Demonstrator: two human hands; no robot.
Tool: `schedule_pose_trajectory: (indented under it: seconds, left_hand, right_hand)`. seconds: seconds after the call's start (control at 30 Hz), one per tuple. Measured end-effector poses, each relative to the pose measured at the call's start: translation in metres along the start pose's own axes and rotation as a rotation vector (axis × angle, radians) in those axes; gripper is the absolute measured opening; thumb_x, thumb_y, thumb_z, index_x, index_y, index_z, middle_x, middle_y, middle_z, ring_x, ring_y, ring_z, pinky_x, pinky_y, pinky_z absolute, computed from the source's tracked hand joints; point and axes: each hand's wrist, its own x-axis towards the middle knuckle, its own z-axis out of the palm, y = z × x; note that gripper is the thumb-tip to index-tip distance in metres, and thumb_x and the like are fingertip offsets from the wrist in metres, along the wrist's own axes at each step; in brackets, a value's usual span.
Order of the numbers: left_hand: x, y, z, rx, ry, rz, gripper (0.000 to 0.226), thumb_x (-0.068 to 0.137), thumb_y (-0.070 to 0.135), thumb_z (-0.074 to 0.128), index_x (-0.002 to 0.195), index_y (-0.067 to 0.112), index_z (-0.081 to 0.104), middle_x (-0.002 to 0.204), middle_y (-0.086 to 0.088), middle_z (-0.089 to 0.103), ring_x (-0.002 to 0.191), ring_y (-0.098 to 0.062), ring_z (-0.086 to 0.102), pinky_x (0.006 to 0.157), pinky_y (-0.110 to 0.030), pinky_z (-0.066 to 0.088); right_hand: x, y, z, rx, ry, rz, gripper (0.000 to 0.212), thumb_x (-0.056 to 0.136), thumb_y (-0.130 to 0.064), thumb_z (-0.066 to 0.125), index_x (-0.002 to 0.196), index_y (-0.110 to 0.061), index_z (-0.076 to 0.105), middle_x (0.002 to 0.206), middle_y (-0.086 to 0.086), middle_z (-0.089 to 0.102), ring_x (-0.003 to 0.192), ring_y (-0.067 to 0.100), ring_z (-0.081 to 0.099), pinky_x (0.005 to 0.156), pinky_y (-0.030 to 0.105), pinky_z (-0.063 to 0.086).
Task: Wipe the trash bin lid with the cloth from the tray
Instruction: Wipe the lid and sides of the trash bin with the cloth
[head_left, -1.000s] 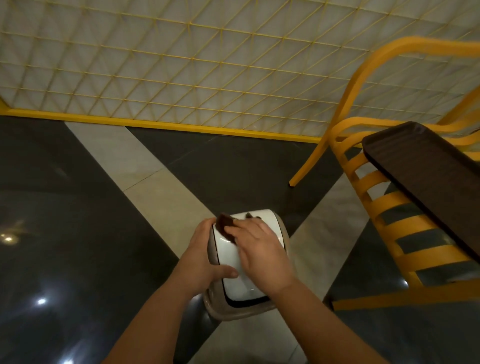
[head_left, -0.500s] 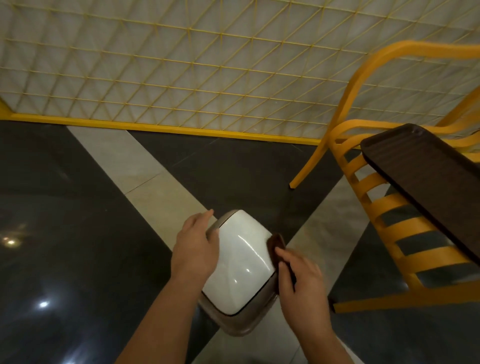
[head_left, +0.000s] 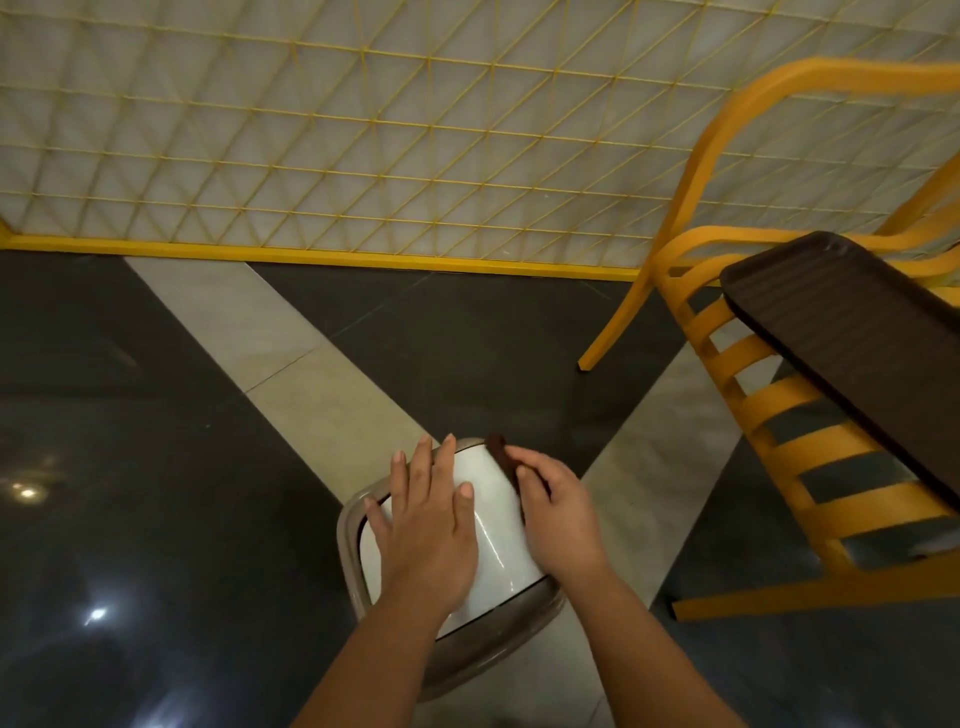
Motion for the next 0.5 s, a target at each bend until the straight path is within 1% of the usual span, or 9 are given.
schedule_pose_trajectory:
  seconds: [0.03, 0.1, 0.17, 0.27, 0.33, 0.4, 0.43, 0.5]
  left_hand:
    - [0.000, 0.000, 0.001, 0.020, 0.008, -0.003, 0.052, 0.098, 0.042, 0.009, 0.146, 0.039, -0.010, 0.158, 0.010, -0.012, 0.143, -0.015, -0.020, 0.115, -0.051, -0.005]
    - [0.001, 0.001, 0.004, 0.053, 0.028, -0.008, 0.053, 0.097, 0.044, 0.007, 0.146, 0.039, -0.010, 0.158, 0.009, -0.012, 0.144, -0.016, -0.019, 0.115, -0.052, -0.004]
    - [0.001, 0.000, 0.005, 0.075, 0.039, -0.008, 0.053, 0.096, 0.046, 0.005, 0.146, 0.039, -0.011, 0.158, 0.009, -0.011, 0.144, -0.016, -0.018, 0.115, -0.052, -0.004]
    - [0.001, -0.002, 0.006, 0.114, 0.058, 0.001, 0.053, 0.095, 0.047, 0.004, 0.146, 0.039, -0.012, 0.158, 0.009, -0.009, 0.144, -0.016, -0.016, 0.115, -0.053, -0.003]
    - [0.000, -0.002, 0.006, 0.119, 0.068, 0.006, 0.054, 0.094, 0.048, 0.002, 0.146, 0.040, -0.011, 0.159, 0.010, -0.007, 0.145, -0.015, -0.015, 0.115, -0.053, -0.003]
    - [-0.001, -0.002, 0.006, 0.123, 0.082, 0.009, 0.057, 0.090, 0.049, -0.003, 0.146, 0.040, -0.011, 0.159, 0.010, -0.005, 0.145, -0.014, -0.013, 0.116, -0.053, -0.003]
    - [0.000, -0.002, 0.006, 0.124, 0.088, 0.010, 0.059, 0.088, 0.050, -0.005, 0.146, 0.040, -0.010, 0.159, 0.009, -0.004, 0.145, -0.014, -0.012, 0.116, -0.053, -0.003]
    - [0.000, 0.000, 0.006, 0.111, 0.103, 0.002, 0.059, 0.088, 0.049, -0.006, 0.146, 0.040, -0.008, 0.159, 0.009, -0.002, 0.145, -0.015, -0.010, 0.116, -0.053, -0.003]
  right_hand:
    - [0.008, 0.002, 0.000, 0.052, -0.044, 0.081, 0.027, 0.098, -0.020, 0.046, 0.109, -0.034, 0.067, 0.112, -0.015, 0.062, 0.103, 0.002, 0.057, 0.095, 0.025, 0.046]
    - [0.015, 0.009, -0.003, 0.076, -0.104, 0.196, 0.027, 0.099, -0.021, 0.043, 0.105, -0.034, 0.066, 0.112, -0.011, 0.064, 0.100, 0.004, 0.058, 0.092, 0.026, 0.048]
    - [0.011, 0.017, -0.008, 0.066, -0.122, 0.262, 0.026, 0.100, -0.022, 0.043, 0.109, -0.031, 0.065, 0.114, -0.007, 0.065, 0.101, 0.010, 0.059, 0.093, 0.029, 0.048]
    - [-0.012, 0.032, -0.016, 0.064, -0.105, 0.313, 0.026, 0.101, -0.020, 0.043, 0.113, -0.026, 0.065, 0.108, -0.007, 0.063, 0.099, 0.010, 0.058, 0.087, 0.024, 0.046]
    - [-0.031, 0.043, -0.016, 0.063, -0.033, 0.330, 0.026, 0.100, -0.018, 0.044, 0.111, -0.024, 0.067, 0.105, -0.007, 0.065, 0.095, 0.010, 0.058, 0.086, 0.024, 0.045]
    - [-0.054, 0.055, -0.012, 0.089, 0.076, 0.392, 0.027, 0.099, -0.017, 0.046, 0.110, -0.022, 0.070, 0.105, -0.002, 0.068, 0.093, 0.016, 0.059, 0.086, 0.030, 0.046]
    - [-0.067, 0.057, -0.007, 0.130, 0.143, 0.440, 0.026, 0.098, -0.015, 0.048, 0.109, -0.022, 0.071, 0.105, 0.000, 0.068, 0.094, 0.018, 0.059, 0.089, 0.033, 0.046]
    - [-0.093, 0.052, 0.008, 0.245, 0.300, 0.528, 0.025, 0.095, -0.009, 0.052, 0.098, -0.022, 0.072, 0.106, 0.003, 0.069, 0.102, 0.022, 0.060, 0.100, 0.040, 0.045]
